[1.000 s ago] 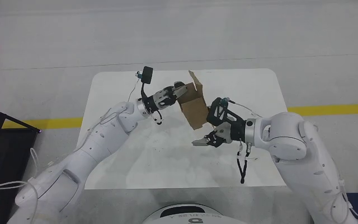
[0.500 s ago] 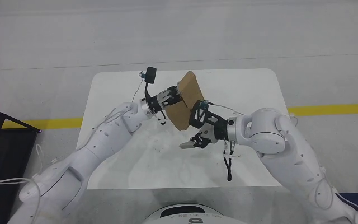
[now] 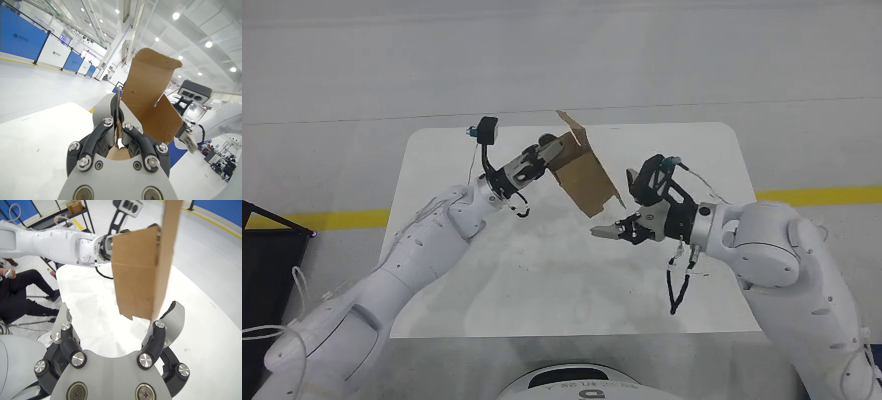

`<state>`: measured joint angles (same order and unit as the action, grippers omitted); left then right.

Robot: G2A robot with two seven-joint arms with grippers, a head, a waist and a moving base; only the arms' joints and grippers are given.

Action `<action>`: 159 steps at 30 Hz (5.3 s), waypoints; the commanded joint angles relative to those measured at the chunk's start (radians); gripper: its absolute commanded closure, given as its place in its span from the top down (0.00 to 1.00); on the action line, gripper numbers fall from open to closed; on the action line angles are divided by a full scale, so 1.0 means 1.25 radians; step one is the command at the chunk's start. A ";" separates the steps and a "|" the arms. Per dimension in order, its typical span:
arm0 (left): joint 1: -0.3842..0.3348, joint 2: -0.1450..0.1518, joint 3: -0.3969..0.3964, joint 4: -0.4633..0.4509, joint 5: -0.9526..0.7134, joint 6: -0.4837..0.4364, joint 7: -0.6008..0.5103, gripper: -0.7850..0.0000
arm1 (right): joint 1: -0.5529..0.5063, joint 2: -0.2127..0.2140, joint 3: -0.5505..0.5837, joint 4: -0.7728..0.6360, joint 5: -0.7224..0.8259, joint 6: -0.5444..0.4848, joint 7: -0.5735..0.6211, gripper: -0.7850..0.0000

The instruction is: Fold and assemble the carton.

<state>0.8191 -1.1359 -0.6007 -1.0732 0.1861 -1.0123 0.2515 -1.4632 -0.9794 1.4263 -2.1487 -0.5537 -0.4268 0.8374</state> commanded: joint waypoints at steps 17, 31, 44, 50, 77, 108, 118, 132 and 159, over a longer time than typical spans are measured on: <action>0.049 0.042 -0.011 -0.153 -0.065 0.000 0.002 0.00 | -0.125 0.003 0.147 -0.014 -0.009 0.202 -0.055 1.00; 0.049 0.042 -0.011 -0.153 -0.065 0.000 0.002 0.00 | -0.125 0.003 0.147 -0.014 -0.009 0.202 -0.055 1.00; 0.085 0.035 -0.003 -0.160 -0.207 0.003 -0.027 0.00 | -0.126 0.000 0.146 0.012 0.098 0.150 -0.089 1.00; 0.085 0.008 0.070 -0.146 -0.652 0.005 -0.238 0.00 | -0.115 0.003 0.171 0.057 0.217 0.073 -0.062 1.00; 0.047 -0.116 0.039 0.094 -1.107 0.114 -0.831 0.00 | -0.002 -0.004 0.009 0.098 0.165 0.144 -0.046 1.00; 0.088 -0.171 -0.080 0.136 -1.058 0.173 -0.925 0.00 | -0.014 -0.003 0.006 0.061 0.133 0.144 -0.073 1.00; 0.094 -0.183 -0.121 0.149 -1.046 0.182 -0.943 0.00 | -0.073 0.005 0.061 0.020 0.161 0.053 -0.069 1.00; 0.101 -0.200 -0.142 0.164 -0.972 0.195 -0.952 0.00 | -0.067 0.000 -0.023 -0.024 0.029 0.147 -0.086 1.00; 0.119 -0.227 -0.187 0.173 -0.919 0.198 -0.985 0.00 | -0.015 -0.012 -0.095 -0.004 -0.075 0.284 -0.095 1.00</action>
<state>0.9649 -1.4187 -0.8305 -0.8535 -0.9491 -0.7686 -0.9796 -1.4825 -0.9946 1.3069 -2.1540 -0.6485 -0.0728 0.7212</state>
